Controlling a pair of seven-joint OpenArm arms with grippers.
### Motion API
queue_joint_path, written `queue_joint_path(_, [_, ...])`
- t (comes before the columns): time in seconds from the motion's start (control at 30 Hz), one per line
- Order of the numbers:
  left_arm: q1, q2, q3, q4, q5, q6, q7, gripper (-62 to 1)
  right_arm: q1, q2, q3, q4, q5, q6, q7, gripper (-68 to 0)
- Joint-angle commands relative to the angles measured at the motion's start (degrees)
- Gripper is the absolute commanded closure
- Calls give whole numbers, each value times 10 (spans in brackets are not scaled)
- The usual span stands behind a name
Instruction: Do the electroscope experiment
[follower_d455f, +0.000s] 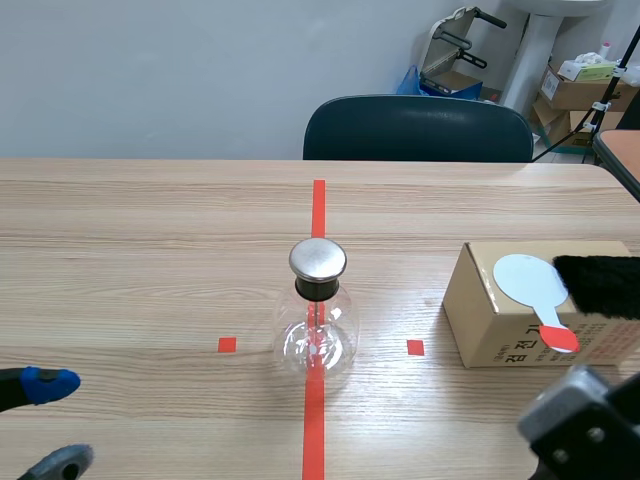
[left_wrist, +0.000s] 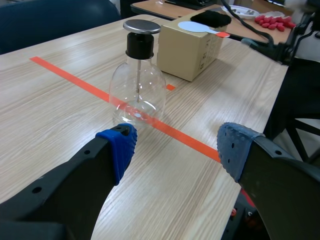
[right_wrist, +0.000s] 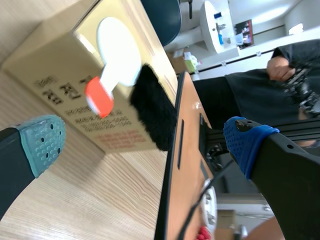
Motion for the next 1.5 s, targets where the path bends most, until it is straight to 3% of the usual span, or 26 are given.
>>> queue_joint_path(0.0, [1, 7, -15, 13, 0, -18, 3, -371, 7, 24, 7, 19, 31, 6, 1, -679])
queue_joint_path(0.07, [1, 14, -35, 17, -2, -48, 16, -371, 5, 49, 12, 38, 87, 20, 2, -679])
queue_joint_path(0.2, [1, 32, -80, 18, -2, -102, 41, -371, 6, 93, 35, 59, 200, 80, 28, -679])
queue_joint_path(0.43, [2, 75, -154, 29, 3, -118, 142, -371, 6, 141, 80, 59, 334, 218, 111, -679])
queue_joint_path(0.57, [25, 88, -199, 46, 3, -118, 179, -371, 10, 154, 93, 59, 370, 299, 144, -679])
queue_joint_path(0.77, [102, 99, -288, 95, 29, -118, 202, -371, 37, 153, 101, 59, 377, 436, 144, -679])
queue_joint_path(0.93, [156, 134, -363, 123, 58, -123, 218, -371, 44, 153, 119, 59, 378, 540, 147, -679])
queue_joint_path(1.03, [166, 165, -402, 137, 59, -132, 256, -371, 44, 151, 132, 59, 381, 593, 155, -679])
queue_joint_path(1.47, [166, 273, -534, 177, 54, -175, 363, -371, 47, 148, 136, 59, 385, 596, 155, -679])
